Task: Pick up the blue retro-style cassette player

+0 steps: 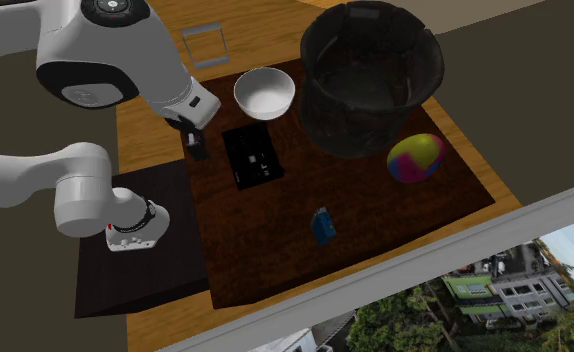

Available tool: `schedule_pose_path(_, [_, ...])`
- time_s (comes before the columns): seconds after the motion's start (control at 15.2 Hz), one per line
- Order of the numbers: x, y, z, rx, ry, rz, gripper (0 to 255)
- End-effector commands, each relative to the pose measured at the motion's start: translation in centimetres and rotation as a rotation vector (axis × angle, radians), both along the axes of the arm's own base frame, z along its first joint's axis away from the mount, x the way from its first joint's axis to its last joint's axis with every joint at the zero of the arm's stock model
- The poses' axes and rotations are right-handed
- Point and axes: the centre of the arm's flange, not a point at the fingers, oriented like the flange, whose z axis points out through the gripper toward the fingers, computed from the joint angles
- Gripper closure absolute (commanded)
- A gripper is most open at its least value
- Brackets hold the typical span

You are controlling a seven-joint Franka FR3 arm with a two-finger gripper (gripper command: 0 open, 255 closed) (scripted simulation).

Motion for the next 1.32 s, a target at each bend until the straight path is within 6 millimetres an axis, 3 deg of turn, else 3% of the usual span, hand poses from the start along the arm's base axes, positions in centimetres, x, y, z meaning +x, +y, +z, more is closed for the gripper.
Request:
schedule_pose_path(0.0, [0.0, 0.0, 0.0, 0.0, 0.0, 0.0, 0])
schedule_pose_path(1.25, [14.9, -19.7, 3.2, -0.027, 0.007, 0.027, 0])
